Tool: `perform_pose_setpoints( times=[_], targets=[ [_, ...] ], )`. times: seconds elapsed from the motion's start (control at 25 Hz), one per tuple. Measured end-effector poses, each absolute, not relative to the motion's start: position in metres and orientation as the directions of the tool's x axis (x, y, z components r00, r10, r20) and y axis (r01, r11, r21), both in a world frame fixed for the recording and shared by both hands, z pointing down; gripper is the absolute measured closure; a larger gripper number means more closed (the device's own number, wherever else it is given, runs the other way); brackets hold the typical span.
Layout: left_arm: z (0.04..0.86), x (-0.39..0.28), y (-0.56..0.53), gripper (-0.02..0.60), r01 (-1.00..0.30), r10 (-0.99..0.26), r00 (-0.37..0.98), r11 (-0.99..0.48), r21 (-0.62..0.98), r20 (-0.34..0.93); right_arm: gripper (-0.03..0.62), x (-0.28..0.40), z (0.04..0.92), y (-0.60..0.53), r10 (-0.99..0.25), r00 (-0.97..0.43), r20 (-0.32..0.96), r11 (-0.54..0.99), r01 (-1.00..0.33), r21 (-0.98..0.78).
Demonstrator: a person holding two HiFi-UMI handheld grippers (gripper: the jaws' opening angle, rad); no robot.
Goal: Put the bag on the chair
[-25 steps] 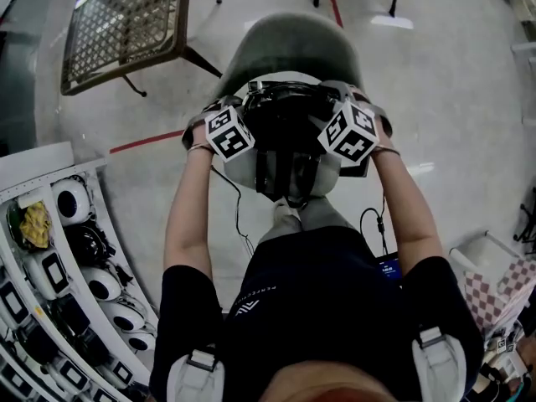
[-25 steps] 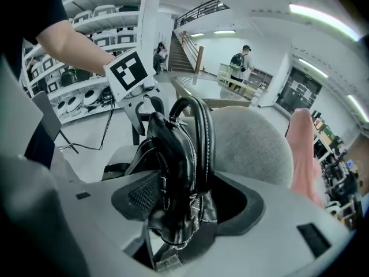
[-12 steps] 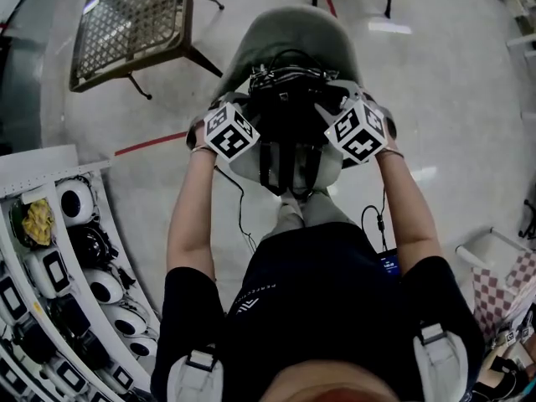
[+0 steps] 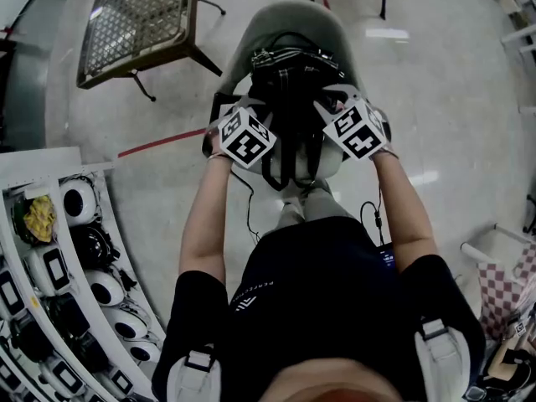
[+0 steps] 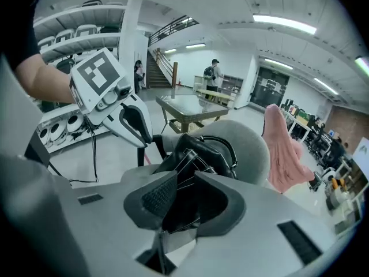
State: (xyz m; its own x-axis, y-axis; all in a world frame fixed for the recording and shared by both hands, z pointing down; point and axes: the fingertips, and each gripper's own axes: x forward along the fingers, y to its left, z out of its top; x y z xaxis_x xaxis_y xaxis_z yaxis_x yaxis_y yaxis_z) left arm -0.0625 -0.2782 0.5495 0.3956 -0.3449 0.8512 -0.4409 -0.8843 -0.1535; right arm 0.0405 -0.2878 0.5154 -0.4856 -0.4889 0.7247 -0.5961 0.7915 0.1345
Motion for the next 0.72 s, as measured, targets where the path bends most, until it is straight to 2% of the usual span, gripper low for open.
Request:
perform_pose_setpoints(
  times=[0.32,0.56,0.72],
  targets=[
    [0.53,-0.048,-0.244,0.534,-0.544,-0.418,0.43,-0.827,-0.139,0.8,0.51,0.033,0.509,-0.245,-0.502,-0.503,0.703,0.764,-0.64,0.087],
    [0.533,-0.048,-0.204,0.538,-0.55,-0.41,0.446,-0.827,-0.118,0.795,0.516,0.032,0.506,-0.215,-0.529,-0.486,0.696,0.728,-0.681,0.077],
    [0.532,-0.045,-0.184,0.538,-0.598,-0.426,0.466,-0.797,-0.078,0.775,0.523,0.033,0.505,-0.194,-0.548,-0.469,0.693,0.703,-0.707,0.077]
  ],
)
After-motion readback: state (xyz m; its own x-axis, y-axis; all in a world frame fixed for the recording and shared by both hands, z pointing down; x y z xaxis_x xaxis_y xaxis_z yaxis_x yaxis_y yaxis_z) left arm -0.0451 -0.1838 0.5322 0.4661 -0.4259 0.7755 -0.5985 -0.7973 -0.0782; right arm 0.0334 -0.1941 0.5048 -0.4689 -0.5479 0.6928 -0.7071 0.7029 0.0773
